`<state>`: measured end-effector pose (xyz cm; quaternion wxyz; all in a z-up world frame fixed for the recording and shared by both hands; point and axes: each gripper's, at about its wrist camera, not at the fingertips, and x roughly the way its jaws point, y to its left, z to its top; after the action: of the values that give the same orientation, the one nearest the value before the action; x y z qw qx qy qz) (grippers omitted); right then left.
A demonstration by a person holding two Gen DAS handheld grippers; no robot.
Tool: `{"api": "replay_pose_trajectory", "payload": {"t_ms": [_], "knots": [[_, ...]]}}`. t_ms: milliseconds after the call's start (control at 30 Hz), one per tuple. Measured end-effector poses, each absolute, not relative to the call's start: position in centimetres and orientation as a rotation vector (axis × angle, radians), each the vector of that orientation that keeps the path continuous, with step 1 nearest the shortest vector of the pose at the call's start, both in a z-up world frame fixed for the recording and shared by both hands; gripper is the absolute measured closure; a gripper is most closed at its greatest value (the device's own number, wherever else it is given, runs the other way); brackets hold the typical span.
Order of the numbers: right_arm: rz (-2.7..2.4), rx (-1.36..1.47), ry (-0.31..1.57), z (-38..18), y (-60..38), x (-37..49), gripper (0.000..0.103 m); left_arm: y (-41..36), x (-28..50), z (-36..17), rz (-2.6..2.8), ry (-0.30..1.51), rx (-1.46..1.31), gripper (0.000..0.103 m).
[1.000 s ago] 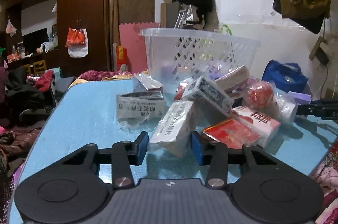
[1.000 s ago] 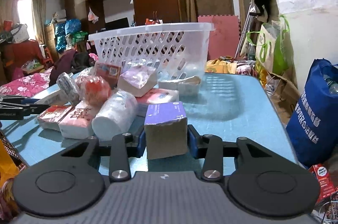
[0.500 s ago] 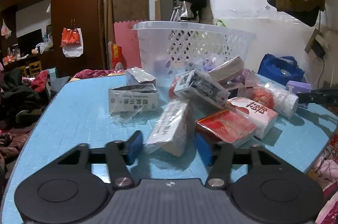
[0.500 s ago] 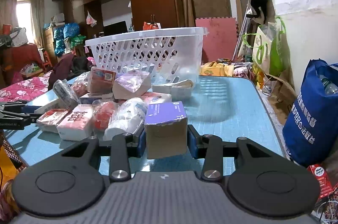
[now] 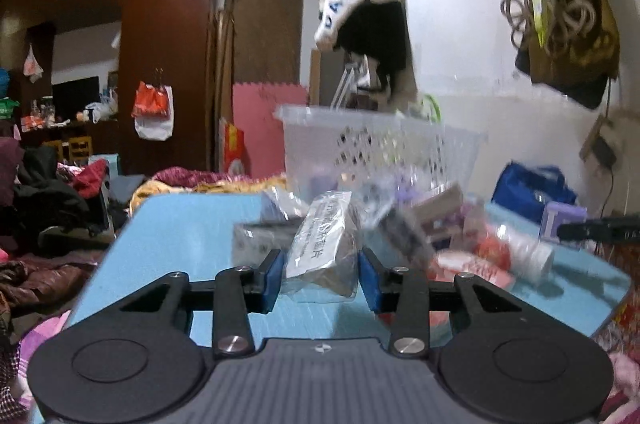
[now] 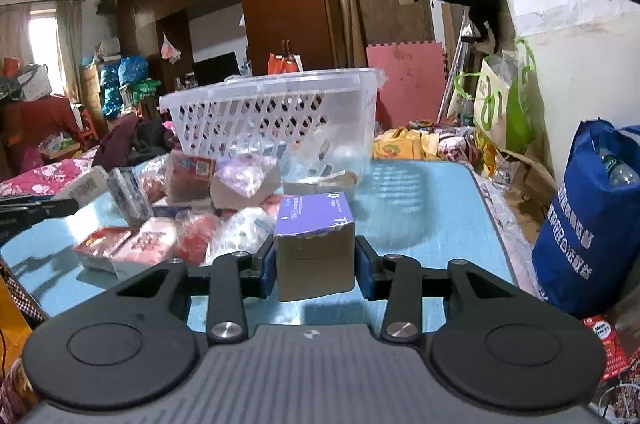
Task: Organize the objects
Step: 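Drop the tissue packet and grey box into the basket, opening both grippers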
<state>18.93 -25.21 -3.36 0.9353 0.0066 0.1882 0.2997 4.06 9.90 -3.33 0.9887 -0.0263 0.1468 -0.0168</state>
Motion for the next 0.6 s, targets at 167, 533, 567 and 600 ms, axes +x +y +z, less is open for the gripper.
{"api": "replay_pose_trajectory", "payload": {"t_ms": [167,533,567,600], "knots": [[0.650,0.004,0.310,0.2,-24.0,19.2,0.060,9.2,4.6,0.2,-0.067,0.214,-0.080,0.059],[0.703,-0.078,0.240,8.4,-16.5,27.3,0.061,5.9,17.5,9.1,-0.113,0.229,-0.125,0.059],[0.697,-0.080,0.260,8.3,-16.0,28.2,0.061,5.8,18.9,9.1,-0.104,0.250,-0.138,0.059],[0.690,-0.091,0.275,8.2,-15.4,29.0,0.061,5.8,20.0,8.9,-0.095,0.269,-0.145,0.059]]}}
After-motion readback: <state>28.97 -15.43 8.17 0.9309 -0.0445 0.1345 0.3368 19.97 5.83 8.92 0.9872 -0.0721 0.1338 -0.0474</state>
